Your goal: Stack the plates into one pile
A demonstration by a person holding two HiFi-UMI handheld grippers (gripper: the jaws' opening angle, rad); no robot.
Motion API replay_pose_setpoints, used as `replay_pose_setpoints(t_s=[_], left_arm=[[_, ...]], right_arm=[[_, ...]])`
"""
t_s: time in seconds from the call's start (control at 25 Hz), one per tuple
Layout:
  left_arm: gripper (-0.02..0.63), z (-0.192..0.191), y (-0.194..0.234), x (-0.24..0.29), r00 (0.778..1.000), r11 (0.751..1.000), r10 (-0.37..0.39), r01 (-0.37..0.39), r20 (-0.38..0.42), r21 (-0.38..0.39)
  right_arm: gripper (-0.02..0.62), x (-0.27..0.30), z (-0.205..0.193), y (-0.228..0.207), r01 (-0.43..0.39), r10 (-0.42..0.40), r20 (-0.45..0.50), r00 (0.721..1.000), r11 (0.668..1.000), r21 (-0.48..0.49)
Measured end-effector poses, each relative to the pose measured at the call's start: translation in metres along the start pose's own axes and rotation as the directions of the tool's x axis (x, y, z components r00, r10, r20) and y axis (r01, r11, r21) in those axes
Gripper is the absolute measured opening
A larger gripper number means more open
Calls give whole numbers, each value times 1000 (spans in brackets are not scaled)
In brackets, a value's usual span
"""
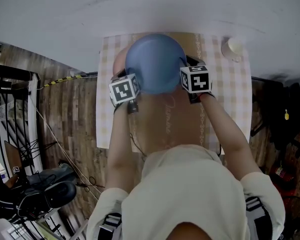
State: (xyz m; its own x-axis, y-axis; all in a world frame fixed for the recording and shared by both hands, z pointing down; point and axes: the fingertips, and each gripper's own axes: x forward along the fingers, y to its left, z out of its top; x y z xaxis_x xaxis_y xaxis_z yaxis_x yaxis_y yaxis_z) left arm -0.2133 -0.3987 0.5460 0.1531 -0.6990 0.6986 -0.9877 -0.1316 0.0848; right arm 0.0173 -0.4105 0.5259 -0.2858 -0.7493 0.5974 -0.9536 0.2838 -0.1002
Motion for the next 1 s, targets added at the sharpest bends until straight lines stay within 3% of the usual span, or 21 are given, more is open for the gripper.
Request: replay_pose_setpoints(t_s=[0.36, 0.6, 1.0], left_arm=[[48, -18, 48, -6, 996, 994, 79, -80, -29, -70], [54, -28, 71, -8, 990, 988, 133, -136, -47, -77], [58, -36, 79, -2, 989, 985, 139, -143, -53, -96]], right_arm=[[77, 31, 5, 45, -92, 88, -45, 995, 993, -79], [77, 50, 7, 68, -140, 132, -73, 989, 983, -115], [78, 67, 13, 72, -132, 118, -99, 988, 978, -159]])
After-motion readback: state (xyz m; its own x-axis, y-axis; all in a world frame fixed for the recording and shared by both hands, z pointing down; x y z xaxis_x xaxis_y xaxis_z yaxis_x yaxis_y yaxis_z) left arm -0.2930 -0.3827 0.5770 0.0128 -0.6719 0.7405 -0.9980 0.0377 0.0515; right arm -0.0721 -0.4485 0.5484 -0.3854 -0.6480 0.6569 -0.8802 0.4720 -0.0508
